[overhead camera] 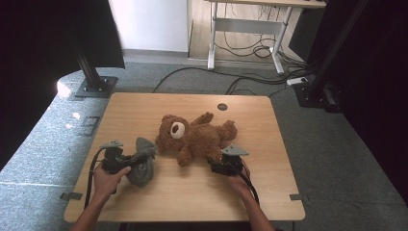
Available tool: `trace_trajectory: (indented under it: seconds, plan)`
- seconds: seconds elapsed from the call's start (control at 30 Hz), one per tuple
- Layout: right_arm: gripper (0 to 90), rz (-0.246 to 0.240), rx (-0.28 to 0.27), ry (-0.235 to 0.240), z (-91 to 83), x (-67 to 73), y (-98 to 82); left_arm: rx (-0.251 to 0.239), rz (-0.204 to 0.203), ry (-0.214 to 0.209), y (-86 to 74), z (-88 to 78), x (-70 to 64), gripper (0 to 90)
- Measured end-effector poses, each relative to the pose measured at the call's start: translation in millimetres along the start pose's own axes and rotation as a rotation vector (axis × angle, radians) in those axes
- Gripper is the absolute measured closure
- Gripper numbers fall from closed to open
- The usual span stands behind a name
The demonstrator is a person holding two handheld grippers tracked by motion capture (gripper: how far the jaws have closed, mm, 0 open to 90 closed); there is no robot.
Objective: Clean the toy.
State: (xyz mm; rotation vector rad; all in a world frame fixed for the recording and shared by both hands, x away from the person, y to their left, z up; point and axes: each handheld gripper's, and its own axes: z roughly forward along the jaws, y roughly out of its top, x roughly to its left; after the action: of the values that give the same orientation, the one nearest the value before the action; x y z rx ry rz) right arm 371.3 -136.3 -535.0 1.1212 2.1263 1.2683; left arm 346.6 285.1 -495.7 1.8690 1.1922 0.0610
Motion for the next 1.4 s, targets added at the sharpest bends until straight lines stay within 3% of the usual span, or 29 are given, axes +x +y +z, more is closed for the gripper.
trace_trajectory:
  seconds: [0.07,0.13,0.37,0.63,0.8,0.83,0.87,0.93,1.07,1.1,1.23,1.4]
  plan:
    - [29.2,-0.002,0.003,0.000,-2.0,-0.1,-1.4,0.013,-0.001,0.009,-2.7,-1.3,1.0,70.5]
    - [28.9,-0.005,0.007,0.003,-5.3,-1.0,-3.4,0.051,-0.004,0.042,-15.9,-8.5,7.1,70.5]
    - [28.3,0.012,0.005,0.004,-12.9,-5.7,-8.0,0.044,-0.050,0.092,-38.7,-28.4,22.0,69.4]
    - [27.4,0.013,0.017,0.005,-14.9,-6.9,-9.2,0.070,-0.044,0.123,-47.7,-28.0,23.5,64.4]
    - [27.1,0.011,0.021,0.006,-14.8,-7.5,-9.6,0.102,-0.012,0.157,-47.0,-22.6,20.5,42.9]
    - [27.1,0.011,0.021,0.007,-15.0,-7.5,-9.6,0.100,0.004,0.189,-47.5,-21.4,18.7,36.8]
    - [27.0,0.012,0.019,0.009,-15.2,-7.5,-9.5,0.100,0.004,0.189,-47.5,-21.4,18.7,30.5]
    - [27.0,0.013,0.016,0.012,-15.9,-7.5,-9.4,0.097,0.015,0.249,-47.6,-24.0,17.6,17.4]
    - [26.6,0.012,0.006,0.019,-17.4,-8.0,-8.9,0.041,0.026,0.229,-47.1,-32.8,13.4,7.7]
    - [26.4,0.015,0.002,0.021,-18.0,-8.2,-8.7,0.011,0.051,0.220,-44.1,-38.9,8.8,6.8]
    - [25.6,0.026,-0.012,0.032,-20.9,-9.3,-7.8,-0.046,0.091,0.188,-31.6,-49.4,-1.3,6.2]
    - [24.7,0.042,-0.039,0.045,-29.5,-11.7,-6.9,-0.077,0.106,0.173,-18.9,-51.4,-8.8,6.6]
